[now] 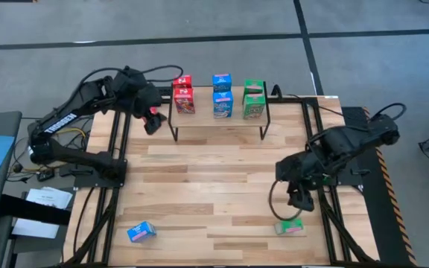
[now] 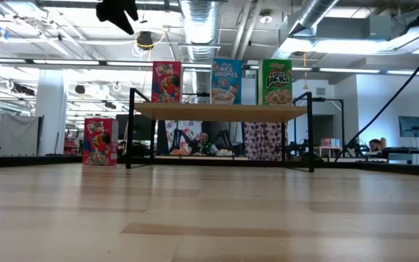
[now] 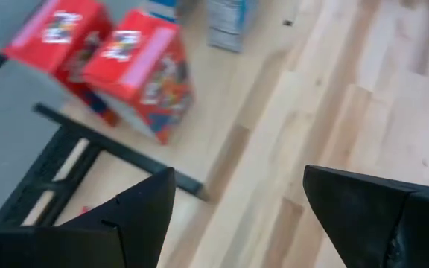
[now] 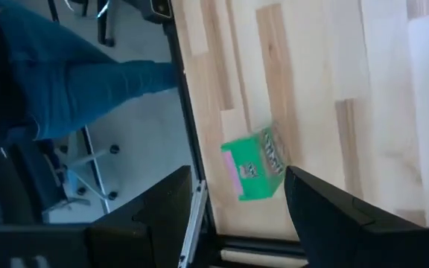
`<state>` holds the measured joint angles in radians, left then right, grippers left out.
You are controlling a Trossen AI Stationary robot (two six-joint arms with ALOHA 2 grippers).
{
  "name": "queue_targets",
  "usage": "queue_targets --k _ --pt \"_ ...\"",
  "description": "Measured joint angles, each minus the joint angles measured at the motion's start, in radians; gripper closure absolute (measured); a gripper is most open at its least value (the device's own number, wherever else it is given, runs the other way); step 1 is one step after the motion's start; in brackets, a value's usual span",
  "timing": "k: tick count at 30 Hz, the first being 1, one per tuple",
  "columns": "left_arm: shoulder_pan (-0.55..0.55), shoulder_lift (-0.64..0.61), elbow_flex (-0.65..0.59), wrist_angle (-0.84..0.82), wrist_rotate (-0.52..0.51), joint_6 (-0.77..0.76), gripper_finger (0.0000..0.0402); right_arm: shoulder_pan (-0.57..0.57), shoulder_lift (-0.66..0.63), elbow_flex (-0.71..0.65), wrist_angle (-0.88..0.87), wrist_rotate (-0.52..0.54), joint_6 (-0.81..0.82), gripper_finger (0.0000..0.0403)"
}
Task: Stack cereal on shelf
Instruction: Put the green cereal box on the shelf aligned with the other green cereal box
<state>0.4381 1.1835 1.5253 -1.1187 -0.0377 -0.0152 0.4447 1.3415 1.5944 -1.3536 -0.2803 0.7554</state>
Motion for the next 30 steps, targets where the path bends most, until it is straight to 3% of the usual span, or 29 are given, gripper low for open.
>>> queue_targets --k 11,18,24,30 --pt "-0.149 0.0 0.0 0.002 -0.045 -0.104 0.0116 0.078 0.005 0.0 0.0 0.018 0.012 0.0162" --pt "-0.213 0.0 0.0 0.002 -0.083 -0.159 0.0116 0.154 0.022 0.0 -0.001 -0.003 0.1 0.016" --pt "-0.252 0.0 0.0 0.007 -0.082 -0.183 0.0116 0.227 0.065 -0.001 0.005 -0.006 0.135 0.0113" --pt "-0.271 0.0 0.0 0.019 -0.083 -0.215 0.0116 0.287 0.137 -0.001 0.006 0.083 0.15 0.0055"
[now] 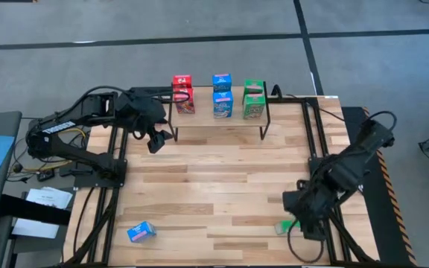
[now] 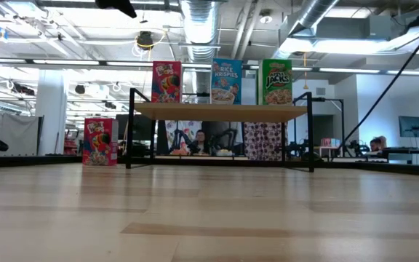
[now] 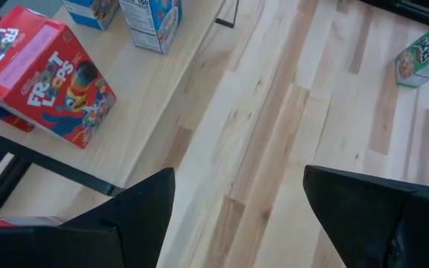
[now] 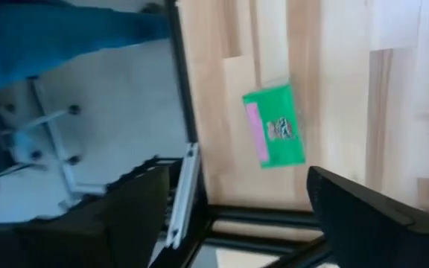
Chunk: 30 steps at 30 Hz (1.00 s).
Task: Stack cereal on shelf
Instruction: Put the green cereal box on the shelf aligned with the other green cereal box
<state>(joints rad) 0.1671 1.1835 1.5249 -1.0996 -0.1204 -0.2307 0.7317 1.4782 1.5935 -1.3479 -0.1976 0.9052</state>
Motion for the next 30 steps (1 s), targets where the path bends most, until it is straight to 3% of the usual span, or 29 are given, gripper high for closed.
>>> queue_targets --k 5,15,30 --pt "-0.011 0.0 0.0 0.0 0.0 -0.002 0.0116 0.04 0.078 0.001 0.018 0.015 -0.033 0.0038" --pt "-0.012 0.0 0.0 0.0 0.0 0.0 0.0116 0.051 0.243 0.001 -0.025 -0.009 -0.076 0.0042" --pt "-0.012 0.0 0.0 -0.001 0.0 0.001 0.0116 0.039 0.356 -0.001 -0.091 0.036 -0.147 0.0042"
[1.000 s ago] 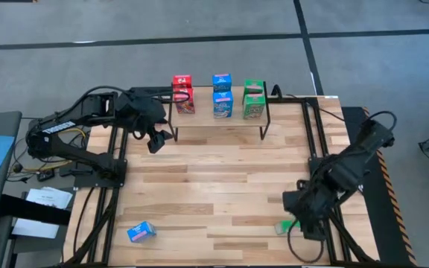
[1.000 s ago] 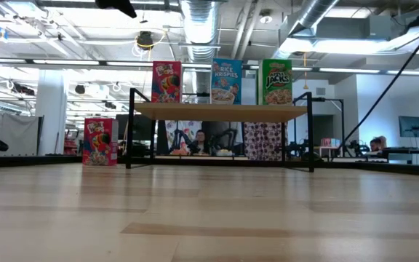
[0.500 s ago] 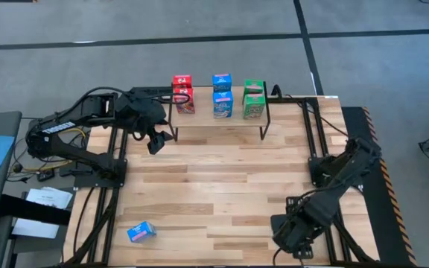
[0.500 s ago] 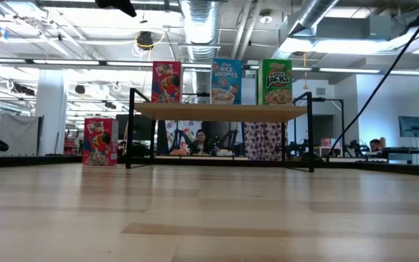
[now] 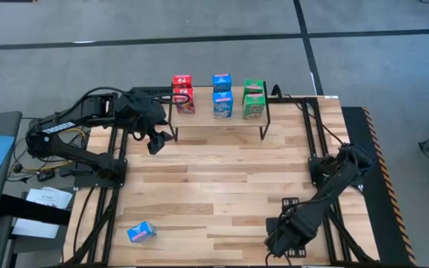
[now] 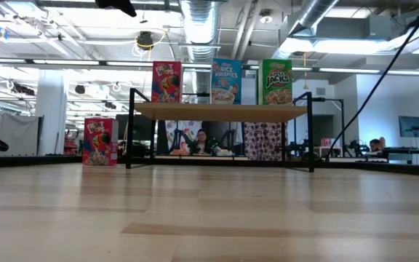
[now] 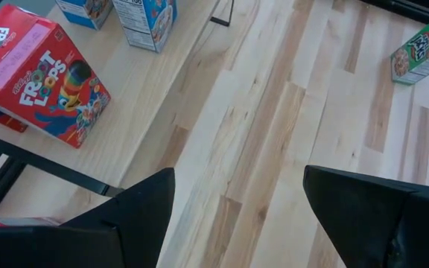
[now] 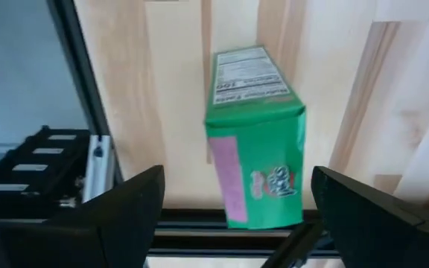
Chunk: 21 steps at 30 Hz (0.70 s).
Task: Stack cereal on shelf
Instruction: Put the green cereal box on the shelf aligned with the other green cereal box
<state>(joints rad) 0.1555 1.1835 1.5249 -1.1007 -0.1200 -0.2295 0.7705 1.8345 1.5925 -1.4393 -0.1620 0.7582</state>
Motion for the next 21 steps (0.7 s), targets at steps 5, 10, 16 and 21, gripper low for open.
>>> queue_targets --k 5,10,16,21 --pt "0.0 0.0 0.0 0.0 0.0 0.0 0.0116 -0.008 0.023 0.0 -0.003 0.009 -0.051 0.0042" --pt "0.0 0.0 0.0 -0.001 0.0 0.0 0.0116 -0.007 0.022 -0.018 -0.004 0.01 -0.055 0.0042" --pt "0.0 0.0 0.0 -0.006 0.0 0.0 0.0116 -0.007 0.021 -0.059 0.006 0.004 -0.048 0.005" --pt "0.0 0.0 0.0 -0.011 0.0 0.0 0.0116 -0.007 0.021 -0.061 0.002 -0.013 -0.044 0.0084"
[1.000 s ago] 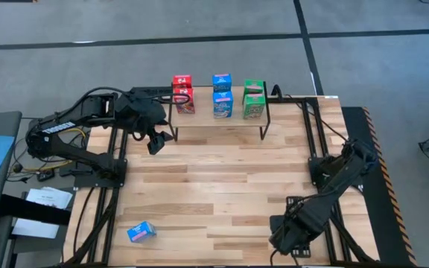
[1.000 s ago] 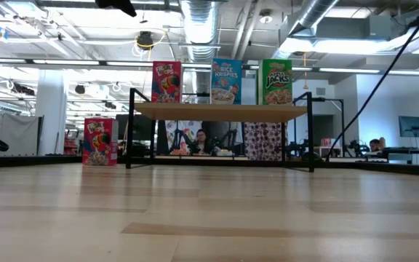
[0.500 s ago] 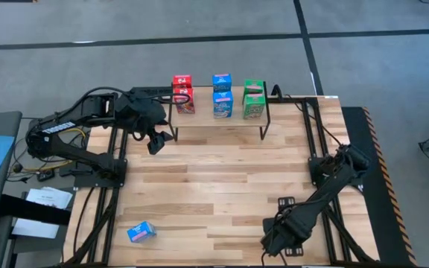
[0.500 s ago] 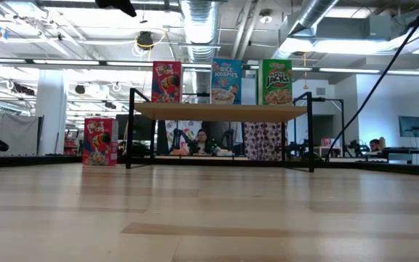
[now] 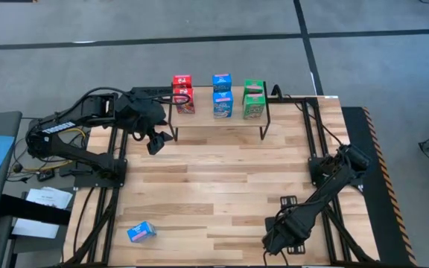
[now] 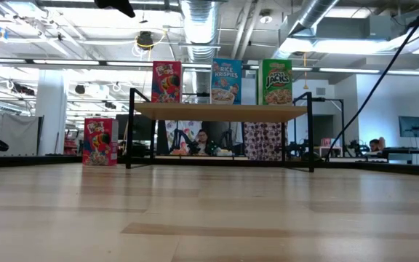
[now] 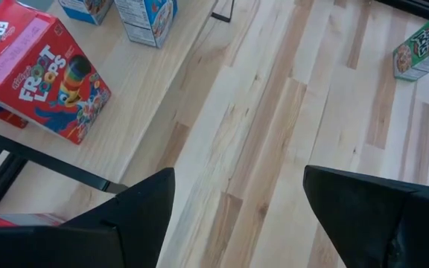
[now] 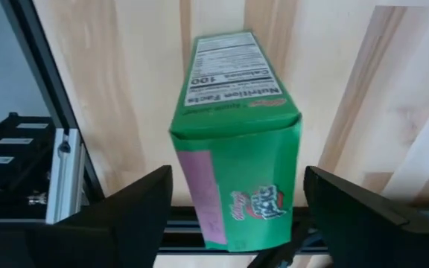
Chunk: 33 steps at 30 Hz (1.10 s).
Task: Stack cereal on shelf
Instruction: Put the green cereal box on the shelf aligned with the other green cereal box
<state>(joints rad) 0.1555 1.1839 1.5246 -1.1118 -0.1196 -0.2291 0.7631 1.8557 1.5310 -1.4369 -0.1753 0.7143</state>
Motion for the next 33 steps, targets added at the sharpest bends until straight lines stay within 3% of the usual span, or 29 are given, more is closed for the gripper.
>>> queue_targets --k 20,33 --pt "0.0 0.0 0.0 0.003 0.0 0.0 0.0116 -0.01 0.0 0.0 0.0 -0.074 0.022 0.0202" --pt "0.0 0.0 0.0 0.002 0.008 0.001 0.0116 -0.063 0.0 0.108 -0.042 -0.086 0.019 0.0234"
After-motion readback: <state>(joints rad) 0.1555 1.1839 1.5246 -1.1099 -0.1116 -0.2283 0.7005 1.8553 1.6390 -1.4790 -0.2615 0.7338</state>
